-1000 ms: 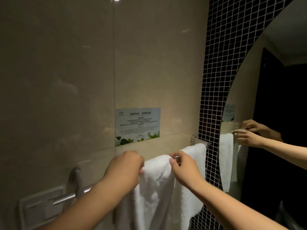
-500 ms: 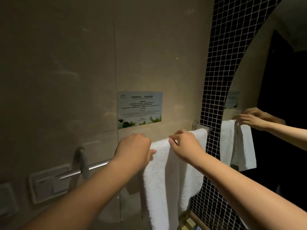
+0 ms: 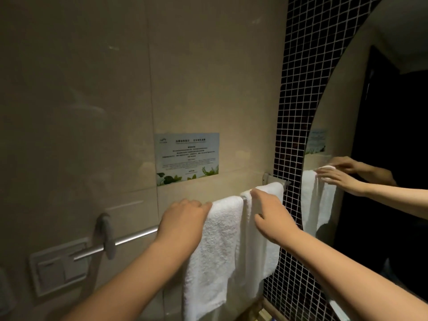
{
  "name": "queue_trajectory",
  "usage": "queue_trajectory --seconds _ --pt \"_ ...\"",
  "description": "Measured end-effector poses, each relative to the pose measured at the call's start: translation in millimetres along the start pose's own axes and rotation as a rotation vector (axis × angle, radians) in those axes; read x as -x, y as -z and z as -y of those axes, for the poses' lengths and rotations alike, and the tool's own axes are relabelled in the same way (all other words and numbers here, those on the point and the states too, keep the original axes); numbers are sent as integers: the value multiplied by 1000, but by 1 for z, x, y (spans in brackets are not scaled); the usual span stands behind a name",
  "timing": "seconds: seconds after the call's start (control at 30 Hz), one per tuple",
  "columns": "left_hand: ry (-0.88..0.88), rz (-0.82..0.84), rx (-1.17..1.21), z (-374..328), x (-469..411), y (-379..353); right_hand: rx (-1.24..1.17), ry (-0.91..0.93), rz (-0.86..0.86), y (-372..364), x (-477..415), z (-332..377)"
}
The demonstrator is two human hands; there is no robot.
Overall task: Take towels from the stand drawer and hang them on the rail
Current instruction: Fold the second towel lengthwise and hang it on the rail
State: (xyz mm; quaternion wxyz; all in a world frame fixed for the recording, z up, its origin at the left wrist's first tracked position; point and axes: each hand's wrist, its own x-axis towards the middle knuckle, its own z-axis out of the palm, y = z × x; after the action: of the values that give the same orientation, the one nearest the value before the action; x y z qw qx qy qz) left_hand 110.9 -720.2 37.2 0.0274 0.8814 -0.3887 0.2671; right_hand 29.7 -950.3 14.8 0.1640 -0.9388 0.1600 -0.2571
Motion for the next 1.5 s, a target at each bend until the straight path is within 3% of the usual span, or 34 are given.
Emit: queue_trajectory --seconds 0.1,0.3,0.6,0.83,0.97,1.1,1.5 --pt "-44 -15 -21 -17 1 -14 140 86 90 8 -5 -16" --pt "37 83 -215 -43 -19 -26 146 99 259 27 -20 -3" --pt "25 124 -184 -31 -37 -18 157 146 287 18 -35 1" --pt "15 313 -217 -16 -38 -7 175 240 247 13 -33 1" --pt "42 244 -202 -19 -33 -10 204 252 256 24 -37 -3" --pt "22 75 -121 -38 -38 -16 249 126 210 26 -36 -20" --pt "7 53 -178 -47 -31 -32 219 186 127 5 -26 -20"
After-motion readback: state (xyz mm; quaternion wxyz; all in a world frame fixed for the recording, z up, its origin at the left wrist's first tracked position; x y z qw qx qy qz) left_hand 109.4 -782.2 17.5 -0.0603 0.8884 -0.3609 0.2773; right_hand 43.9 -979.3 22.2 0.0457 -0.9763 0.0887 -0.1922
